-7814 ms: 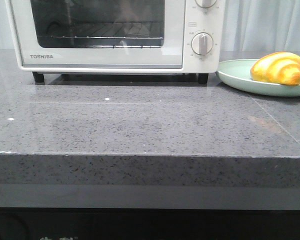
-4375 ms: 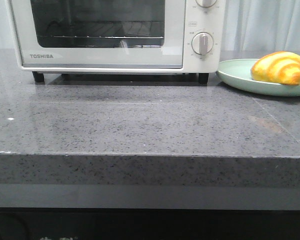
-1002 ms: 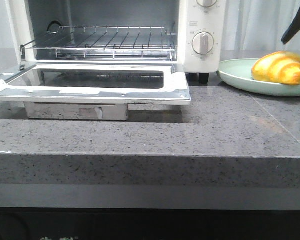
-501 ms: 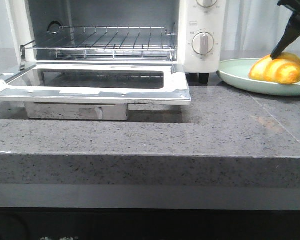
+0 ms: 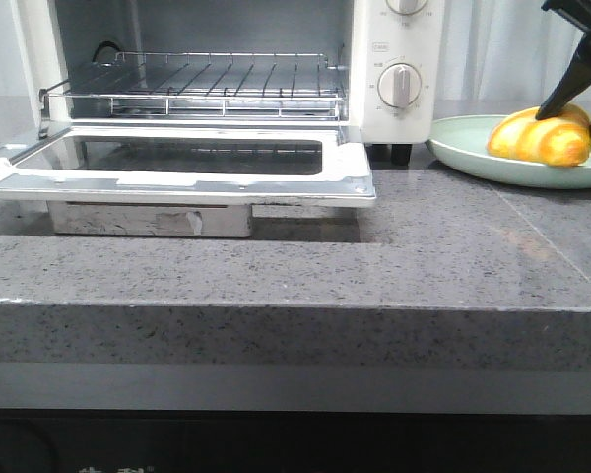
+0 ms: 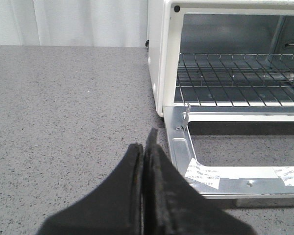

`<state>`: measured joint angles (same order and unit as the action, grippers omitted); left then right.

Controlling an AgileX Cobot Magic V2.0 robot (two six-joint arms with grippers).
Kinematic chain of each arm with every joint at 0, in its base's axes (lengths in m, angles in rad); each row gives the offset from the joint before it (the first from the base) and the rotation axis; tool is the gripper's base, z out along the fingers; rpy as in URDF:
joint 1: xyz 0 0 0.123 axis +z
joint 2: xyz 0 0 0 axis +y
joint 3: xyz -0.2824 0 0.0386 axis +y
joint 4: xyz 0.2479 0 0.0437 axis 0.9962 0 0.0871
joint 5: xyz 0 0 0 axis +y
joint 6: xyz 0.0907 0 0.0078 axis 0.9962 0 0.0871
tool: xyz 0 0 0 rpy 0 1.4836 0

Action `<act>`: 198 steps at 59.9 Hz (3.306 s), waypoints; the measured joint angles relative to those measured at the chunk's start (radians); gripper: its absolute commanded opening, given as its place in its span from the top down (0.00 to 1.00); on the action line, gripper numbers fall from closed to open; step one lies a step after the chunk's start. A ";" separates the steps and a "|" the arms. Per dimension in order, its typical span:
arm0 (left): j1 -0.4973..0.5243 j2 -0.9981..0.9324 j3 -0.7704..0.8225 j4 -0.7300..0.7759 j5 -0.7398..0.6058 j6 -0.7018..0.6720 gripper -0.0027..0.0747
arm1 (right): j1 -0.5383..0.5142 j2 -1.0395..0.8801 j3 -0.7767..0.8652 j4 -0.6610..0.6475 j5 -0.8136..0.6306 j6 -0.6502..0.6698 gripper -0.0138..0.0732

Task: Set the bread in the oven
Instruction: 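Lower the right gripper onto the croissant on the green plate and grasp, then lift the croissant with the right gripper and carry it toward the oven, then lower the croissant onto the oven rack and open the right gripper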

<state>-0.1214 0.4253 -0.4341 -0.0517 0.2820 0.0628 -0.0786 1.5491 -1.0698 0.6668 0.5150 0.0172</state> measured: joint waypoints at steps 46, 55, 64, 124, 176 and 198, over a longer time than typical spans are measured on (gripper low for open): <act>0.000 0.000 0.000 0.000 0.002 0.000 0.99 | 0.049 -0.495 0.262 -0.032 0.113 -0.008 0.80; 0.000 0.000 0.000 0.000 0.002 0.000 0.99 | 0.144 -0.550 0.306 -0.022 0.115 -0.009 0.80; 0.000 0.000 0.000 0.000 0.002 0.000 0.99 | 0.290 -0.557 0.313 0.026 0.086 -0.009 0.80; 0.000 0.000 0.000 0.000 0.002 0.000 0.99 | 0.712 -0.167 0.026 0.108 -0.265 -0.050 0.80; 0.000 0.000 0.000 0.000 0.002 0.000 0.99 | 0.641 0.164 -0.252 0.169 -0.430 -0.052 0.80; 0.000 0.000 0.000 0.000 0.002 0.000 0.99 | 0.641 0.194 -0.252 0.177 -0.486 -0.052 0.63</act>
<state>-0.1214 0.4253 -0.4341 -0.0517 0.2837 0.0628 0.5622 1.7428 -1.3219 0.8435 0.0294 -0.0353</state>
